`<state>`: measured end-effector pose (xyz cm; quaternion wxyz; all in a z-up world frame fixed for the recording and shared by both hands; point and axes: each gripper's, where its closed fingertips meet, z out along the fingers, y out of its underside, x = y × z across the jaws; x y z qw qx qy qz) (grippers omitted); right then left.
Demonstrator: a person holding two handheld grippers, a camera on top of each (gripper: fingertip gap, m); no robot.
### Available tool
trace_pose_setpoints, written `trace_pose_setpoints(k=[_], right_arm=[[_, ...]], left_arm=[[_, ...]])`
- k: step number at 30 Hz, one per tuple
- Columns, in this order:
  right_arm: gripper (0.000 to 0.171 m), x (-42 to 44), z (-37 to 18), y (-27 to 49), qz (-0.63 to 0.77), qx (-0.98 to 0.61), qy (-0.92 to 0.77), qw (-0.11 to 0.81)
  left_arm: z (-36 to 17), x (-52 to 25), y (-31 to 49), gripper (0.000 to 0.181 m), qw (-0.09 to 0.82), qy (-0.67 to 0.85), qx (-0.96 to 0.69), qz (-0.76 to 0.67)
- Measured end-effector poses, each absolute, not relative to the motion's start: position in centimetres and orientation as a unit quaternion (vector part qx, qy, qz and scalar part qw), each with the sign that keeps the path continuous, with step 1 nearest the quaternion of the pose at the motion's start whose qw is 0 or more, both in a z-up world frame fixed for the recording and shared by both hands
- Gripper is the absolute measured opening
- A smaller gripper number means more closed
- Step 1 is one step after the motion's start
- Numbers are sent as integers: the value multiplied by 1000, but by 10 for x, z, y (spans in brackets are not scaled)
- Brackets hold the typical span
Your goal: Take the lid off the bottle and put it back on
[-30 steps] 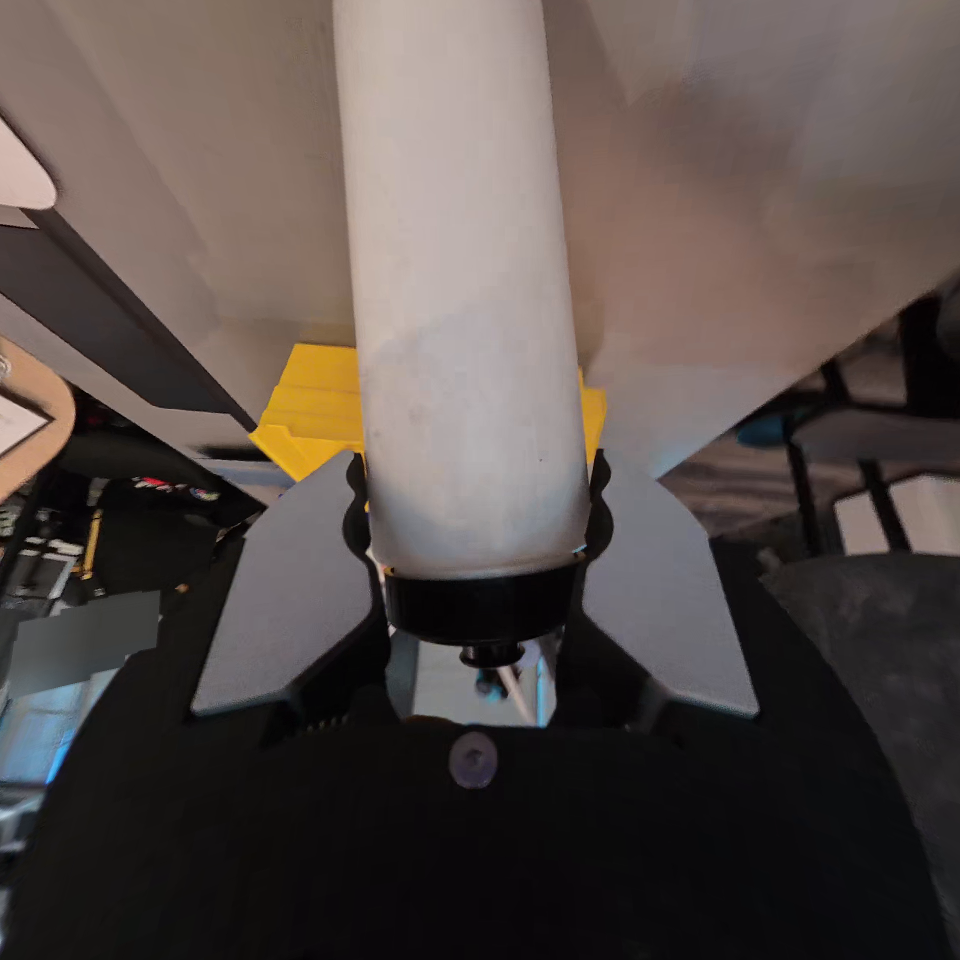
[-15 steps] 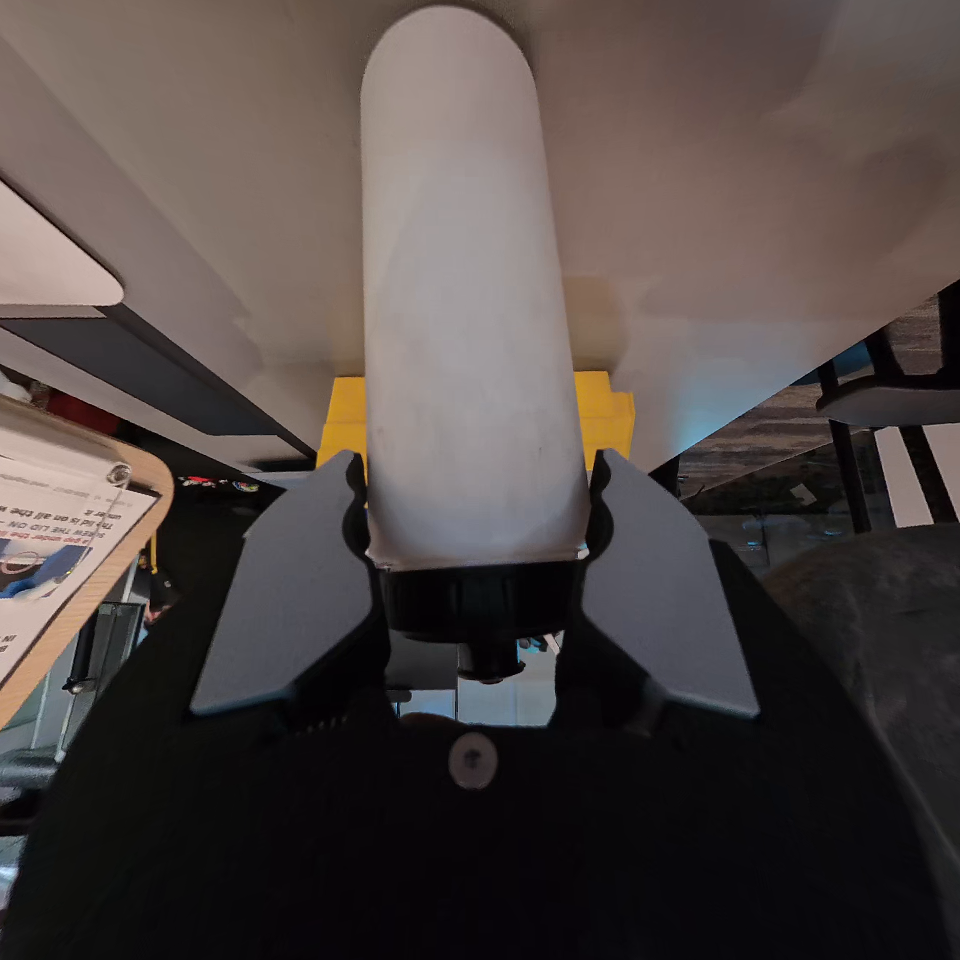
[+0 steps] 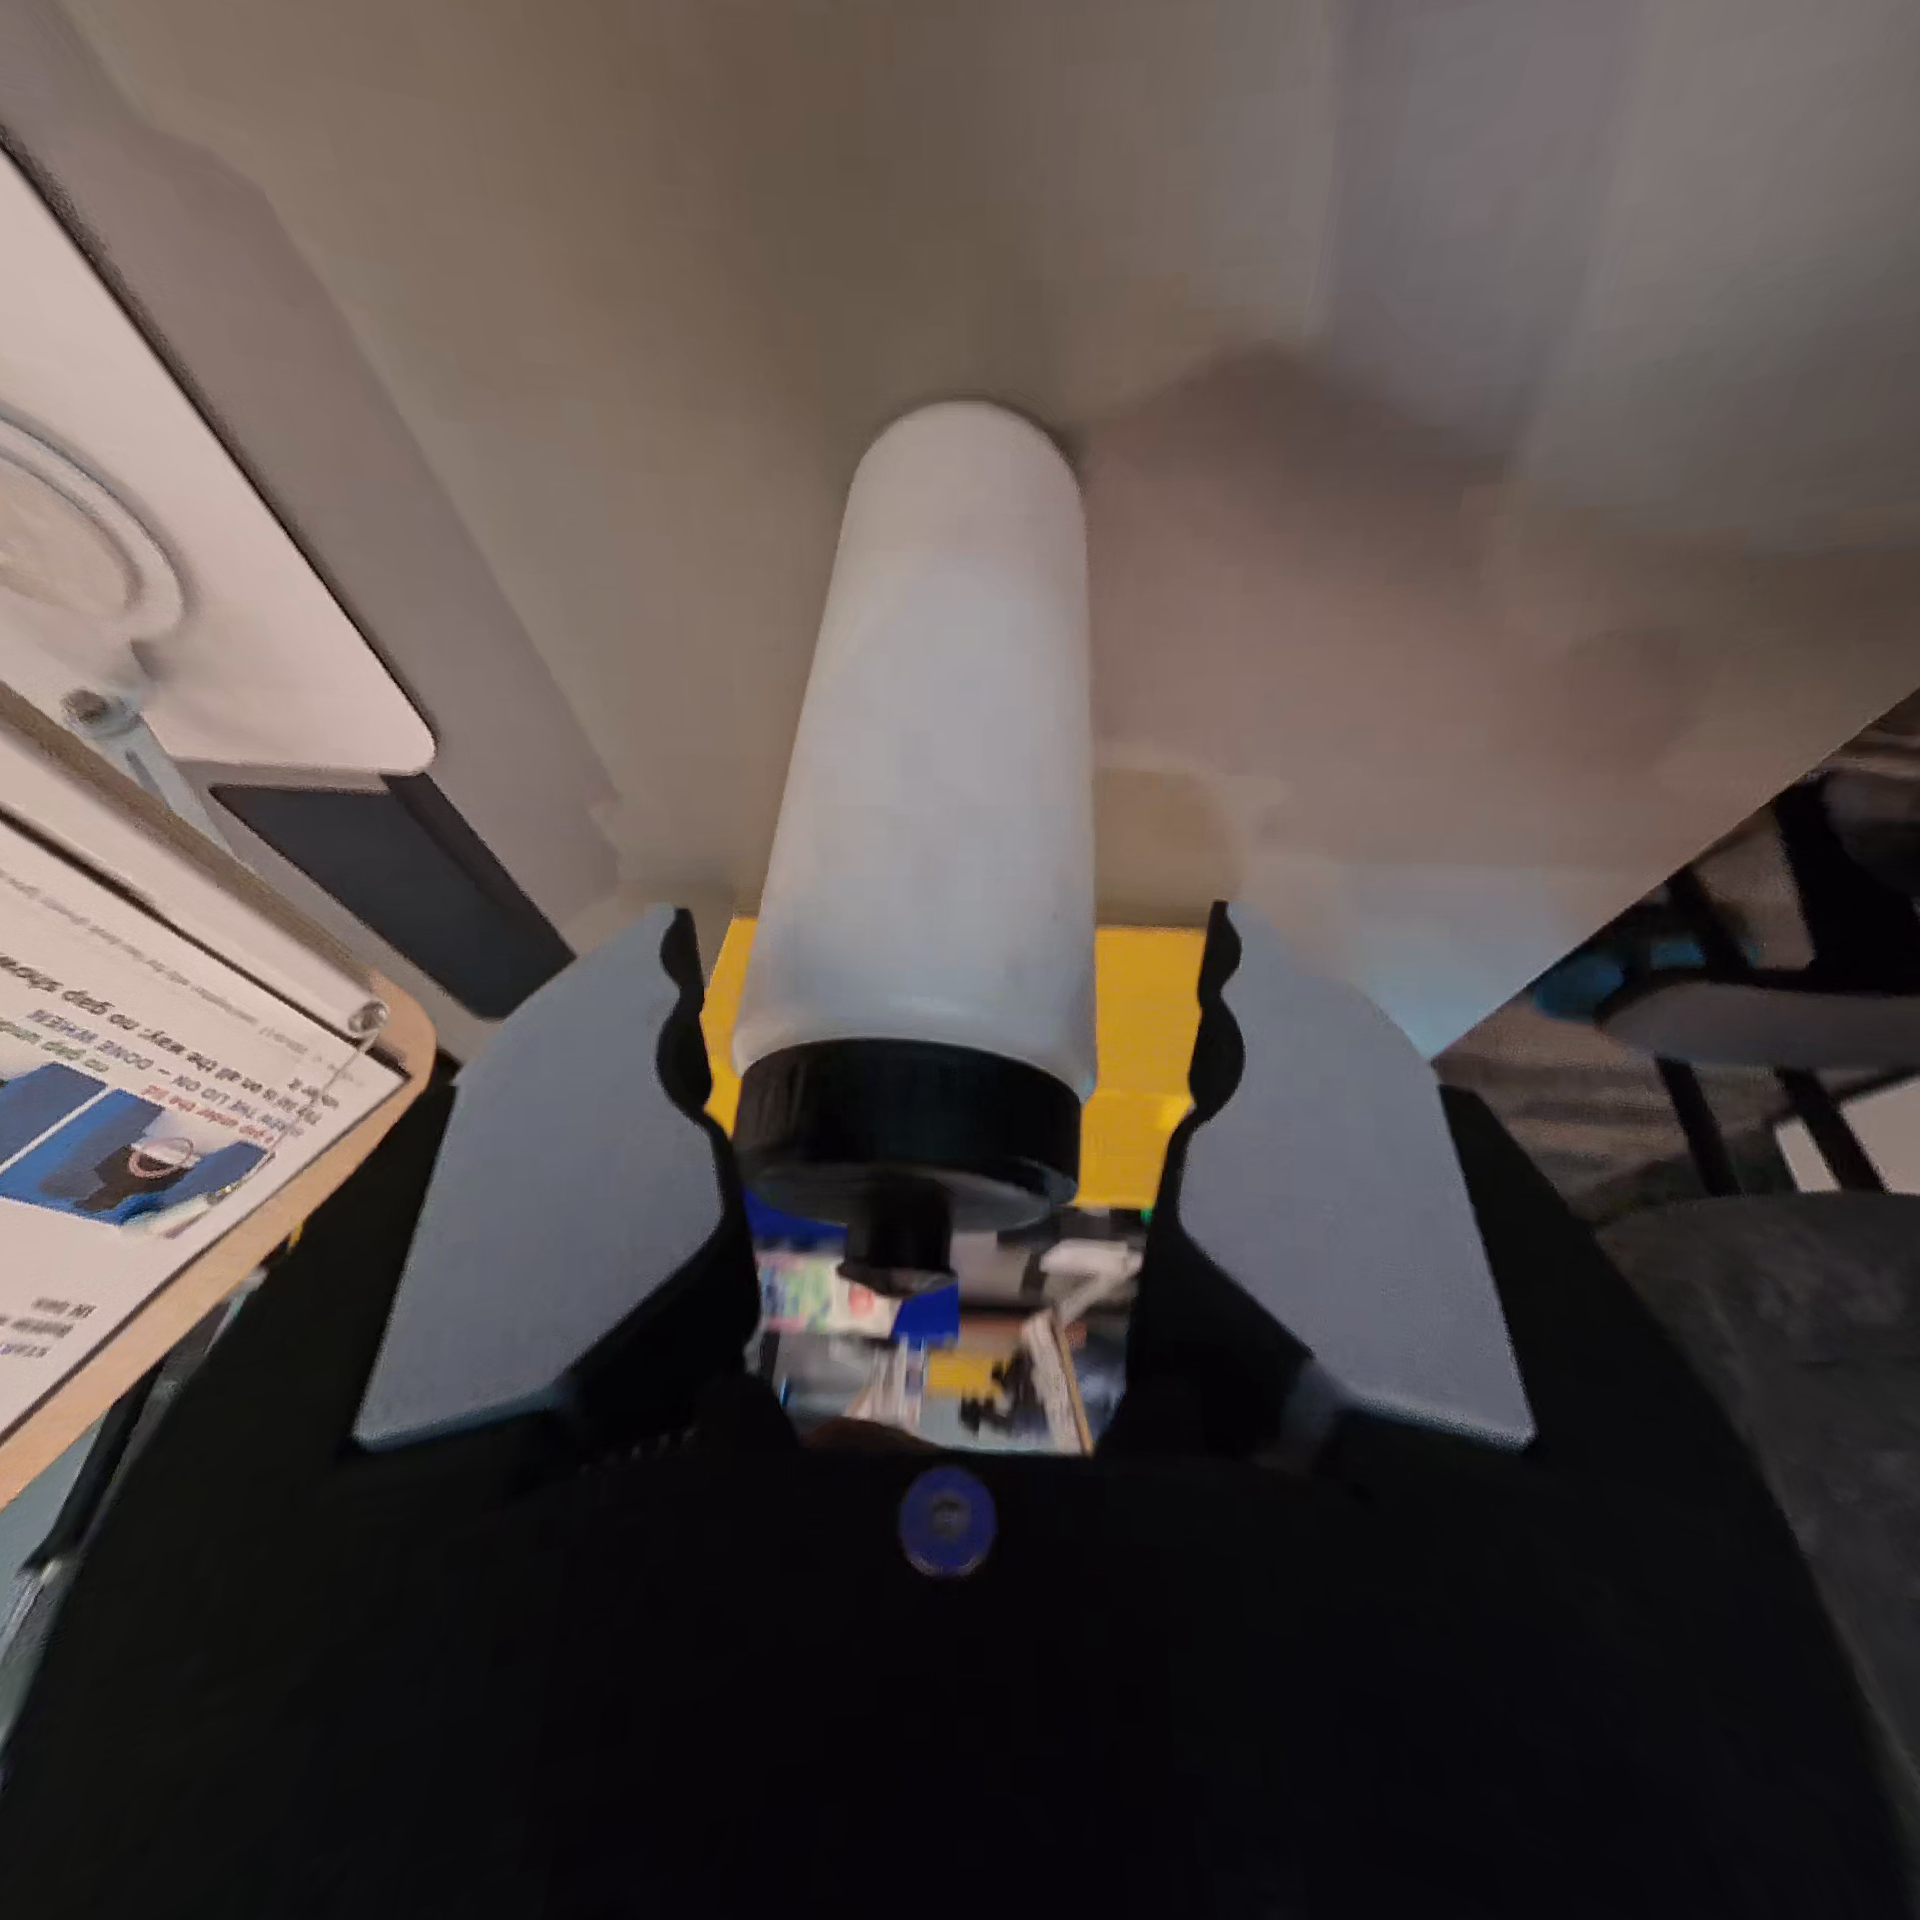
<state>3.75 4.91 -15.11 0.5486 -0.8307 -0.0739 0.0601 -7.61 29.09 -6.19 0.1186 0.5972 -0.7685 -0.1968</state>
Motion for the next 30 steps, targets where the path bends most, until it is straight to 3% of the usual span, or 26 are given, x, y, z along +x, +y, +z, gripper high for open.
trace_pose_setpoints(k=[5, 9, 13, 18, 25, 30], right_arm=[[41, 37, -151, 49, 59, -831, -75, 548], [41, 38, -150, 47, 57, -830, -74, 550], [41, 38, -149, 46, 59, -829, -73, 552], [41, 34, -150, 48, 59, -830, -78, 549], [41, 30, -155, 52, 46, -835, -89, 541], [41, 35, -156, 52, 47, -838, -79, 538]], left_arm=[[-11, -42, 278, 92, -6, -785, 616, -65], [58, -19, 273, 86, -202, -742, 632, 96], [99, -49, 267, 83, -377, -644, 629, 220], [50, -112, 278, 72, -479, -491, 665, 295], [-61, -137, 304, 88, -531, -344, 701, 329], [-64, -113, 313, 92, -564, -344, 665, 349]])
